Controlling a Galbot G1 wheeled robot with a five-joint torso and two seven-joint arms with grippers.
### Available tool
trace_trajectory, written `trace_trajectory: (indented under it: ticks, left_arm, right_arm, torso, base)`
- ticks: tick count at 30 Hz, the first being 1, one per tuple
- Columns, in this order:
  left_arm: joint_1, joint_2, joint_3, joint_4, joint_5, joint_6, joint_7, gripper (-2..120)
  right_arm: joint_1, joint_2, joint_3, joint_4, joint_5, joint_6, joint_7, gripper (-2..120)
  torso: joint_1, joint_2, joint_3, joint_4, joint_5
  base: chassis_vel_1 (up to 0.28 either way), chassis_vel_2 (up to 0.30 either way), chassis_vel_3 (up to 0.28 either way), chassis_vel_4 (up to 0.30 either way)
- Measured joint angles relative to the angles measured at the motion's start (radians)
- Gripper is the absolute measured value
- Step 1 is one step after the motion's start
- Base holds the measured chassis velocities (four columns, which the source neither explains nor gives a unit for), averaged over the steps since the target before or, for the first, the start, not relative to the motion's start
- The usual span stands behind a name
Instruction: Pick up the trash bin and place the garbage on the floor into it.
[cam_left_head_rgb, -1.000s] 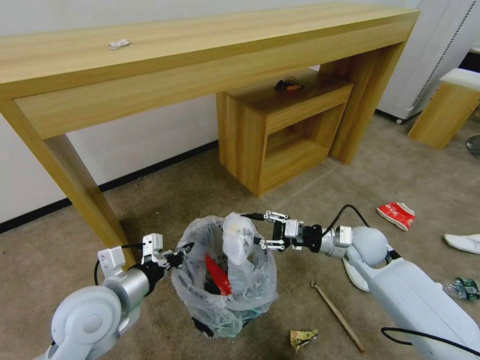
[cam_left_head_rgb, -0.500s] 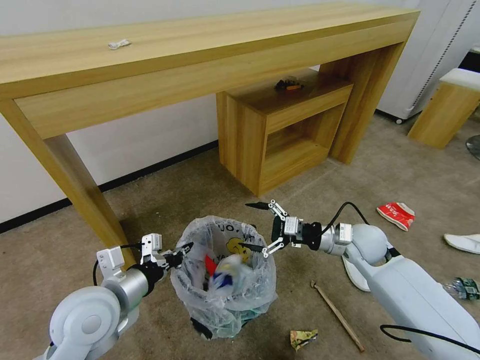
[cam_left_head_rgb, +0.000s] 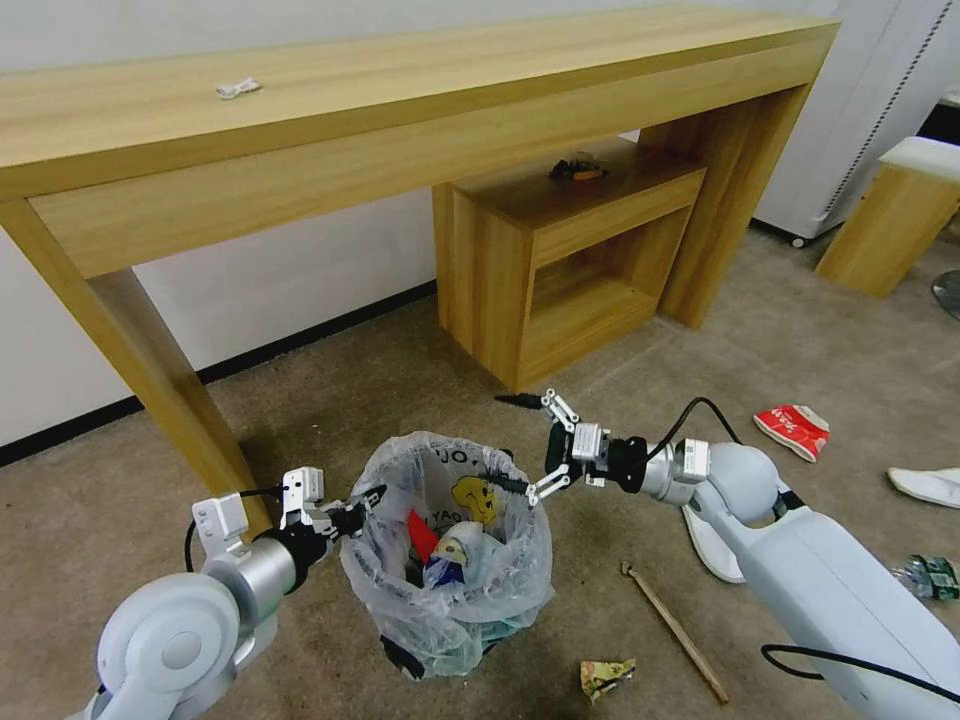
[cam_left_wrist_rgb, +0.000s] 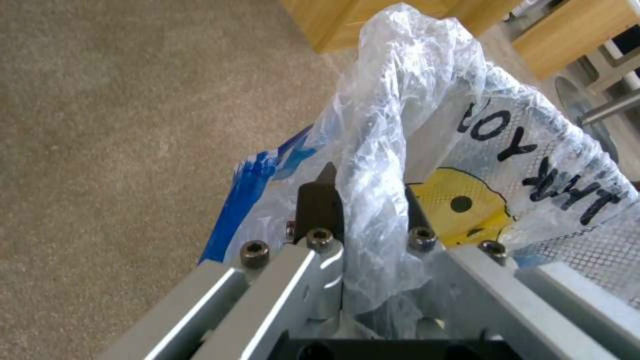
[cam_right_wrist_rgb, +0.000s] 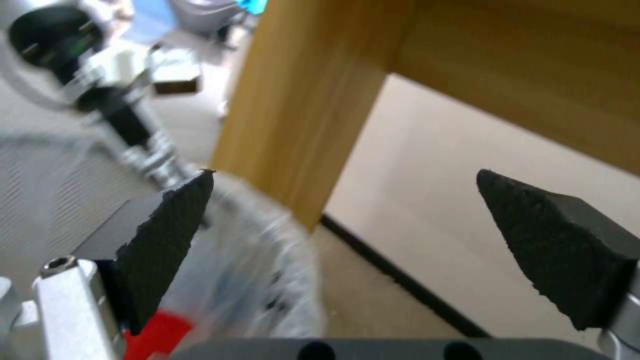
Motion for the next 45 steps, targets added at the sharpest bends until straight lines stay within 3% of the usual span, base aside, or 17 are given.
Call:
trace_trajectory:
  ticks: [5,8,10,12,14,17,20,30,45]
  left_arm:
    - [0.005,0.002,-0.005,-0.001,0.004,0.0,0.0,3]
    - [0.008,0.001,-0.009,0.001,0.014,-0.008,-0.002,3]
    - [0.01,0.001,-0.011,0.002,0.014,-0.01,-0.002,3]
    - [0.013,-0.001,-0.015,0.001,0.015,-0.011,-0.002,3]
    - [0.014,-0.001,-0.016,0.001,0.015,-0.012,-0.002,3]
    - [0.018,0.0,-0.024,-0.004,0.016,-0.015,-0.005,3]
    - [0.02,0.001,-0.032,-0.007,0.017,-0.016,-0.006,3]
    - [0.036,0.009,-0.075,-0.011,0.015,-0.018,-0.008,3]
    - [0.04,0.008,-0.086,0.001,0.018,-0.019,-0.01,3]
  right_arm:
    - [-0.027,-0.003,0.042,0.016,0.031,-0.006,0.091,100]
    - [-0.098,0.0,0.126,0.058,0.077,-0.041,0.285,100]
    - [-0.116,0.002,0.148,0.066,0.085,-0.049,0.33,100]
    - [-0.175,0.01,0.21,0.084,0.092,-0.06,0.484,100]
    - [-0.194,0.013,0.23,0.088,0.091,-0.066,0.53,100]
    - [-0.277,0.025,0.299,0.109,0.083,-0.102,0.719,100]
    - [-0.304,0.037,0.331,0.116,0.084,-0.107,0.779,100]
    - [-0.351,0.072,0.427,0.123,0.076,-0.097,0.782,100]
    - [-0.36,0.072,0.438,0.132,0.069,-0.094,0.759,100]
  torso:
    - [0.0,0.0,0.0,0.0,0.0]
    - [0.0,0.0,0.0,-0.0001,0.0001]
    - [0.0,0.0,0.0,-0.0001,0.0]
    - [0.0,0.0,0.0,0.0,0.0]
    - [0.0,0.0,0.0,-0.0002,0.0002]
    - [0.0,0.0,0.0,-0.0003,0.0002]
    - [0.0,0.0,0.0,0.0,0.0]
    - [0.0,0.0,0.0,0.0,0.0]
    - [0.0,0.0,0.0,0.0,0.0]
  base:
    - [0.0,0.0,0.0,0.0]
    - [0.0,0.0,0.0,0.0]
    - [0.0,0.0,0.0,0.0]
    - [0.0,0.0,0.0,0.0]
    - [0.0,0.0,0.0,0.0]
    - [0.0,0.0,0.0,0.0]
    - [0.0,0.0,0.0,0.0]
    - [0.0,0.0,0.0,0.0]
    - [0.0,0.0,0.0,0.0]
